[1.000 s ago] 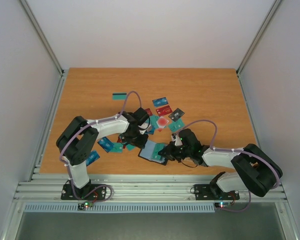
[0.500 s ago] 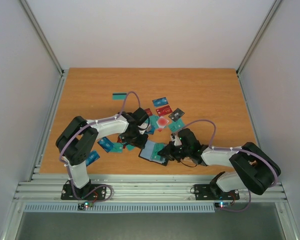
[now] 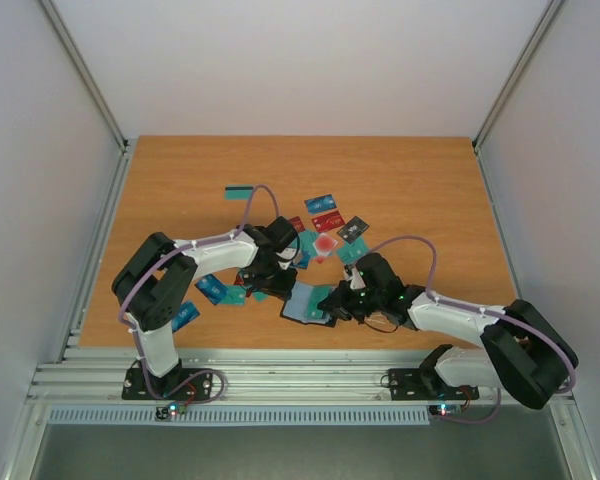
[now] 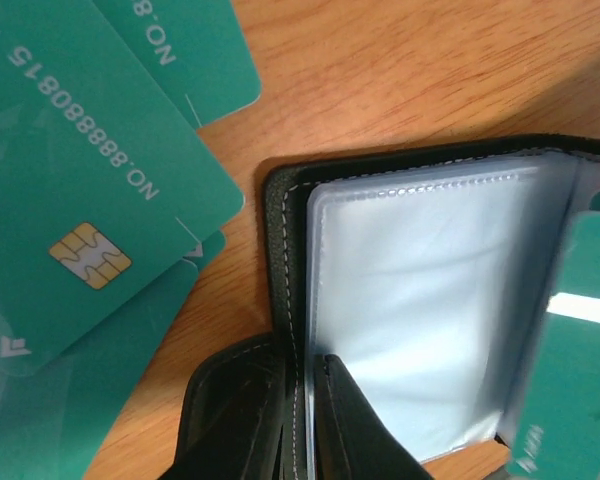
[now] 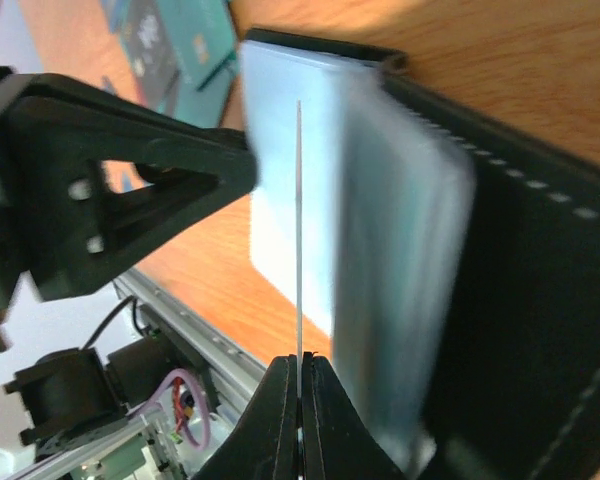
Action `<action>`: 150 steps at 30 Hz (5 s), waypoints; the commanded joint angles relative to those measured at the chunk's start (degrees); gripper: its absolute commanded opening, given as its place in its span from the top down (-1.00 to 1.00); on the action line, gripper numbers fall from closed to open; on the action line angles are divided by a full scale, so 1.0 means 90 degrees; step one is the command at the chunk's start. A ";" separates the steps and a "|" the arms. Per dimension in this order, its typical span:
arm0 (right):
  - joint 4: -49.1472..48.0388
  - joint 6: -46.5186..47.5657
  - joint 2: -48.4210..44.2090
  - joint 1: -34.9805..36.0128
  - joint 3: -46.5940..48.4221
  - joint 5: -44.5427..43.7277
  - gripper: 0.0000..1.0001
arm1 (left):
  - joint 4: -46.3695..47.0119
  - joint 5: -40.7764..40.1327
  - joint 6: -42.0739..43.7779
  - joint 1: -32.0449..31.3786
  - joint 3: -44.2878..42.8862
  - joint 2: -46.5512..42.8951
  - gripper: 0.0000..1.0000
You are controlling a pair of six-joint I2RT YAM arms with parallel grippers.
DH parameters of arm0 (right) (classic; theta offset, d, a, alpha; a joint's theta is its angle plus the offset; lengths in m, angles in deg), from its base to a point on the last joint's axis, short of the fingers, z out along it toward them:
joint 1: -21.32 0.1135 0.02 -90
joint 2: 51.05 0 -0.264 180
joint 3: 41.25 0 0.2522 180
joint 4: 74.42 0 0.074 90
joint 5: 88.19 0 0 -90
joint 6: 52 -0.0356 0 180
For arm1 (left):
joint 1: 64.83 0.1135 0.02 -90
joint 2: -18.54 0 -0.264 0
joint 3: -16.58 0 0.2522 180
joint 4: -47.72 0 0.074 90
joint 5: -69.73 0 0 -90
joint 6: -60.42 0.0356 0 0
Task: Put the credit cards into the card holder
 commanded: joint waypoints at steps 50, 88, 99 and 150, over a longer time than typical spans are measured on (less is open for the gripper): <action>0.0434 0.1140 0.1163 0.0039 0.0435 -0.0398 0.98 | -0.0325 0.0203 0.0053 -0.0090 0.0065 0.0195 0.81; -0.0346 0.1226 0.1712 -0.0181 0.0521 -0.0032 0.98 | -0.0483 -0.0011 -0.0115 -0.0084 -0.0060 0.0557 0.84; -0.0272 0.0788 0.1758 0.0083 0.0549 0.0201 0.85 | -0.0437 0.0072 -0.0324 -0.0080 0.0010 0.0499 0.85; 0.4320 0.2148 0.3337 0.1008 0.4270 -0.0997 -0.08 | -0.0269 0.0245 -0.0163 -0.0049 0.0324 0.0066 0.86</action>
